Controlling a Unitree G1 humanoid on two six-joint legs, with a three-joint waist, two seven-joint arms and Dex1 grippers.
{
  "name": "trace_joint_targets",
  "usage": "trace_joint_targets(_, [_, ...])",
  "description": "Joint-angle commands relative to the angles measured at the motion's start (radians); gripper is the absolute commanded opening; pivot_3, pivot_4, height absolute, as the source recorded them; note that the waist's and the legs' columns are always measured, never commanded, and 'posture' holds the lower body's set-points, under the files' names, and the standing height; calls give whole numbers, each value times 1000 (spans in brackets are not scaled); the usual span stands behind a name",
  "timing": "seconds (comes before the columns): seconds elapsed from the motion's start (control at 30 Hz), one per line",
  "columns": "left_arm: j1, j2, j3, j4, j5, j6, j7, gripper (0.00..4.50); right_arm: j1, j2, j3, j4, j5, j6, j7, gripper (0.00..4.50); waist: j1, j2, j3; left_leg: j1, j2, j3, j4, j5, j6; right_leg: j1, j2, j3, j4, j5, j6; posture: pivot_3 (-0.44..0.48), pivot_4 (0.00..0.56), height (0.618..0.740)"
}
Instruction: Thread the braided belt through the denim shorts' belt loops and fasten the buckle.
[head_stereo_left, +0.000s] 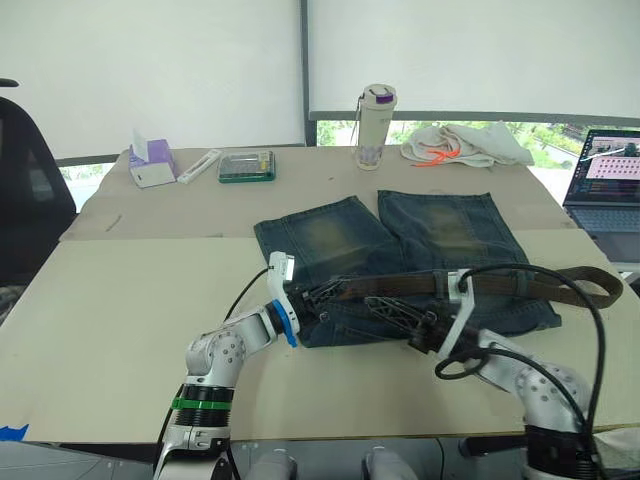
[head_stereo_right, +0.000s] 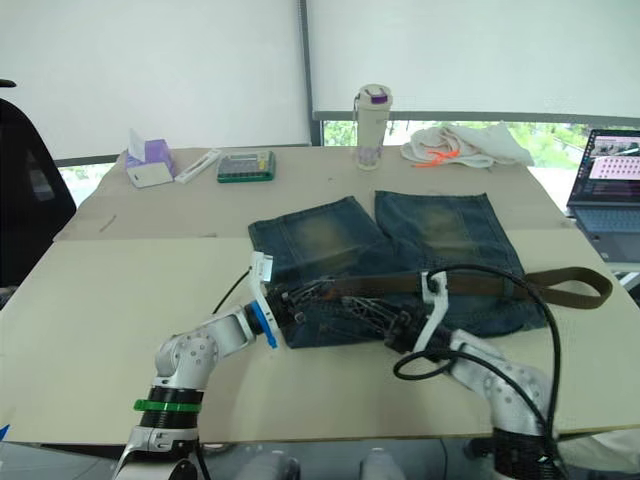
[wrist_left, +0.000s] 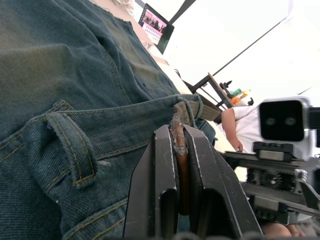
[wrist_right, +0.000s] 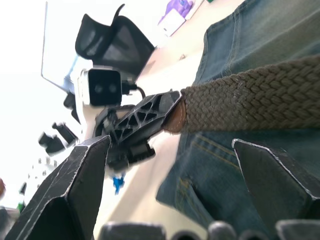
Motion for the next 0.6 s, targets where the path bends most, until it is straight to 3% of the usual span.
trace_joint_targets(0.03, [-13, 1, 30, -40, -51, 11, -7, 0, -23, 17, -13, -5, 27, -12, -35, 4342, 0, 0, 0, 0, 0, 0, 0, 0, 0, 0, 0, 0, 0, 0, 0, 0, 150, 740])
trace_joint_targets(0.4, [-2, 13, 45, -49, -119, 56, -12, 0, -47, 101, -61, 17, 82, -70, -96, 4342, -4, 0, 0, 0, 0, 0, 0, 0, 0, 0, 1, 0, 0, 0, 0, 0, 150, 740])
trace_joint_targets(0.43, [-4, 14, 43, -44, -115, 51, -12, 0, -43, 100, -66, 9, 94, -71, -89, 3836, -4, 0, 0, 0, 0, 0, 0, 0, 0, 0, 1, 0, 0, 0, 0, 0, 150, 740])
trace_joint_targets(0.47, [-6, 16, 41, -42, -112, 48, -12, 0, -39, 99, -68, 3, 105, -70, -87, 3665, -4, 0, 0, 0, 0, 0, 0, 0, 0, 0, 1, 0, 0, 0, 0, 0, 150, 740])
trace_joint_targets(0.6, [-13, 25, 33, -31, -100, 38, -17, 0, -18, 77, -63, -19, 128, -63, -68, 2180, -4, 0, 0, 0, 1, 0, 0, 0, 0, 0, 1, 0, 0, 0, 0, 0, 150, 740])
